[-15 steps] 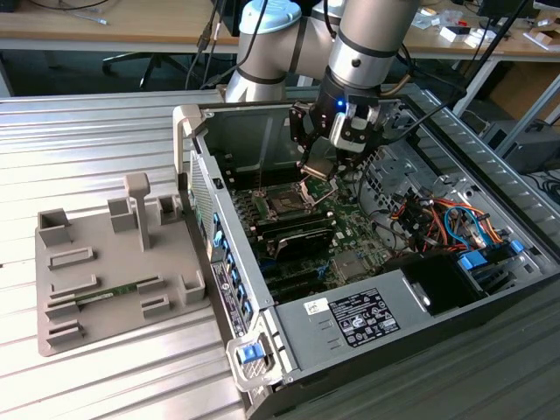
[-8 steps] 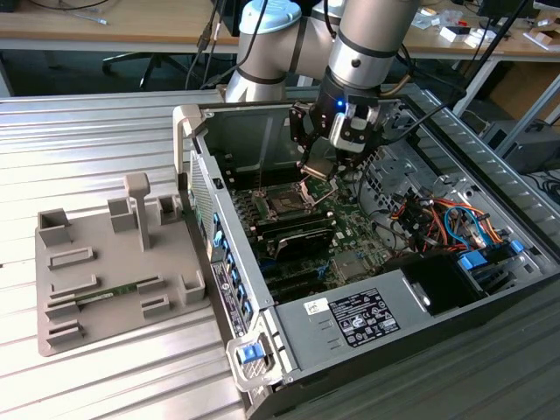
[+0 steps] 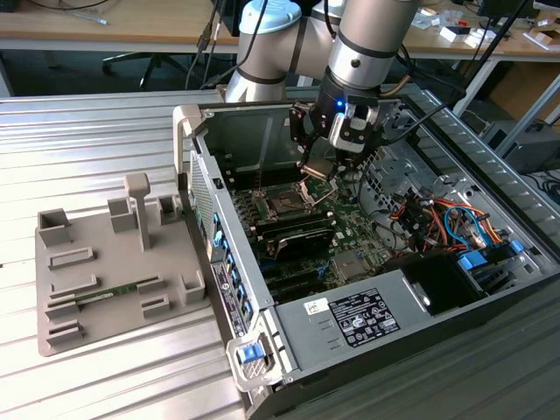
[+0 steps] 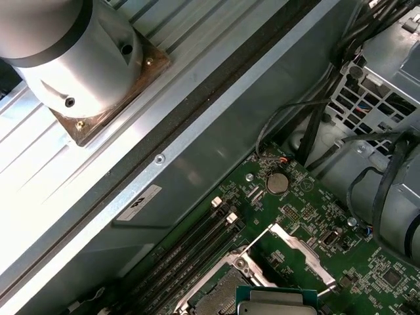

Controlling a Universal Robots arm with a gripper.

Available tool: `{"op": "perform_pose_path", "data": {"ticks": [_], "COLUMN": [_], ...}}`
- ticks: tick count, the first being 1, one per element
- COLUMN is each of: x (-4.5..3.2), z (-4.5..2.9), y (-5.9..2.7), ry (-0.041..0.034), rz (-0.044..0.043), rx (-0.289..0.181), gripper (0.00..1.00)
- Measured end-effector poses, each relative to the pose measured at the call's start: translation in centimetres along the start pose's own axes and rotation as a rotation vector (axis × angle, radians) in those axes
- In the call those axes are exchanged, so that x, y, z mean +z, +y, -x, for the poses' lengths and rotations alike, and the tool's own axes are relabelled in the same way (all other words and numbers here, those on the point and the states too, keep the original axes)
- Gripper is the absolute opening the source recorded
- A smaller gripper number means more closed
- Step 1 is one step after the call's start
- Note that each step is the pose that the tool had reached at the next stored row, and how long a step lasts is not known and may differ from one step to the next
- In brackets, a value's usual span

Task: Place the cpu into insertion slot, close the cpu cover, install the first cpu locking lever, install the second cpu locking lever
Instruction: 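Place the cpu into insertion slot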

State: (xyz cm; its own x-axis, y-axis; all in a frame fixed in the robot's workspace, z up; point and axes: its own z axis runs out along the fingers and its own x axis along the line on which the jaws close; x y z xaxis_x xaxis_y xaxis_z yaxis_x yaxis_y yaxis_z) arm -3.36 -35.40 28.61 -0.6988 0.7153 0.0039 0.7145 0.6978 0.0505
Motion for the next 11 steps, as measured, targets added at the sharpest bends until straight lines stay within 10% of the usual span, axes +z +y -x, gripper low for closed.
{"op": "perform_pose_path", "data": {"ticks": [11], "x": [0.06], "z": [0.0], "y": [0.0], "ry": [-0.0004], "rz": [0.0], "rx": [0.009], "gripper": [0.55]}}
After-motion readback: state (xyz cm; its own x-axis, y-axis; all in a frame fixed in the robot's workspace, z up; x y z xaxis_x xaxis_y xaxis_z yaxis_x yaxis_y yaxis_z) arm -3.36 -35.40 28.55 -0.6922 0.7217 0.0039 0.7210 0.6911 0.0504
